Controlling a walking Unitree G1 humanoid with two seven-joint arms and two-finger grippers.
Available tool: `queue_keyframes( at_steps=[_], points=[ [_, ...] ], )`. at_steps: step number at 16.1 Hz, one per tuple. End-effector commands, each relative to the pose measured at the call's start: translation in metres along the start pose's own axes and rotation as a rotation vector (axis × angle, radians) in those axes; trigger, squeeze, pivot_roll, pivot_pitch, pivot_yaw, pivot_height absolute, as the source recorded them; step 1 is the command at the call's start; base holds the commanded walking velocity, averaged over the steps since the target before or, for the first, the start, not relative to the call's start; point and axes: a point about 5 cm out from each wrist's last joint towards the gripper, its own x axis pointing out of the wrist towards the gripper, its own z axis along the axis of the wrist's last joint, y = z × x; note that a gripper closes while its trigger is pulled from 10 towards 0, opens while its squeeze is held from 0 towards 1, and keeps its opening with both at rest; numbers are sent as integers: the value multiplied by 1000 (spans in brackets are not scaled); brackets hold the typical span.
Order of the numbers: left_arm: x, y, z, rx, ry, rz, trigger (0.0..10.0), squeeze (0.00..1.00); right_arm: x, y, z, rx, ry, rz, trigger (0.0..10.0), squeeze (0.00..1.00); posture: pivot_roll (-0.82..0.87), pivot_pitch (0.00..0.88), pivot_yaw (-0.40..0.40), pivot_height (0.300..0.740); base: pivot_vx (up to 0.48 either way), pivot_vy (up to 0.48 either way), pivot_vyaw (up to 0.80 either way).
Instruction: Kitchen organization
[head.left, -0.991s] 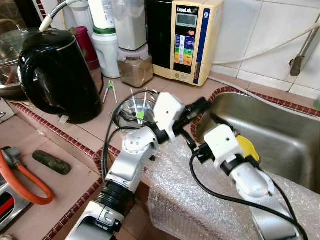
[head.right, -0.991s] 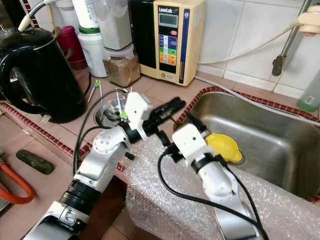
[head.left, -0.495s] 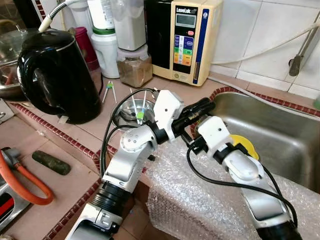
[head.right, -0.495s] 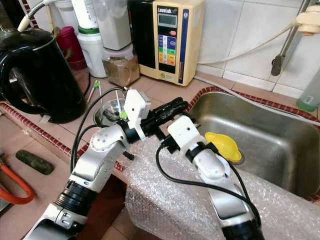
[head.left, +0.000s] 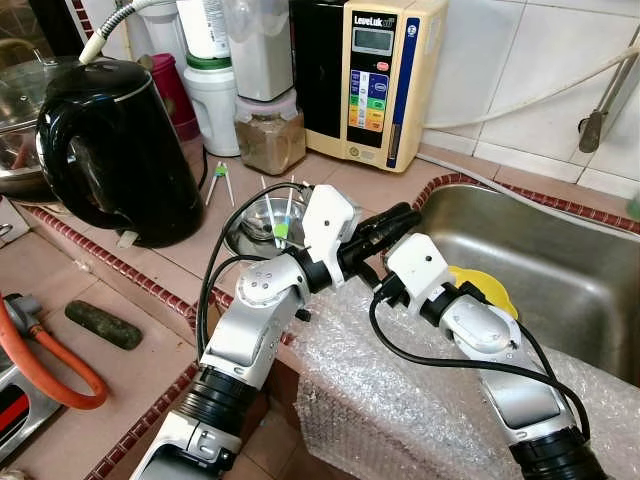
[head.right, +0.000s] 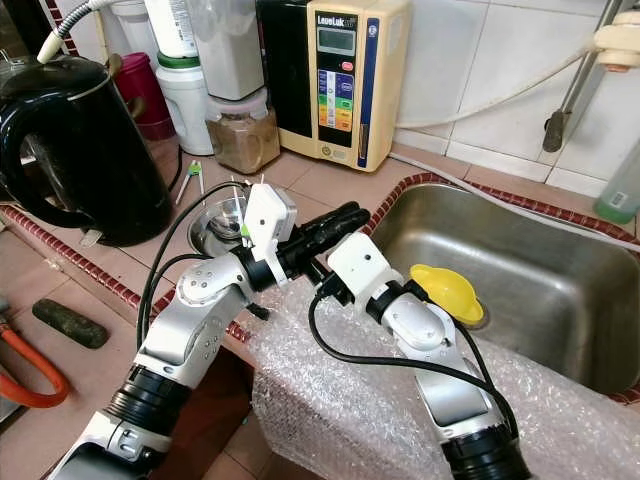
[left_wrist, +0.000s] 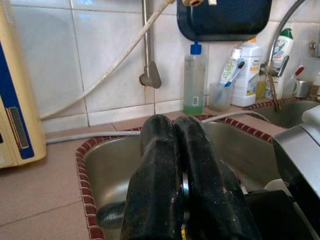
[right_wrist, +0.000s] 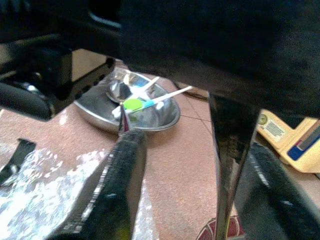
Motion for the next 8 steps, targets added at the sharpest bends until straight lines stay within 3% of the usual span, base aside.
queue_keyframes(
  at_steps=[1,8],
  points=[
    [10,-14,14,32,-55,-90,0,0,2,7,-12,7,67,43,0,0,-25,0,57,740,0,0,0],
    [10,-14,15,30,-56,-85,0,0,1,1,-17,-37,75,31,0,0,-23,0,58,740,0,0,0]
  ],
)
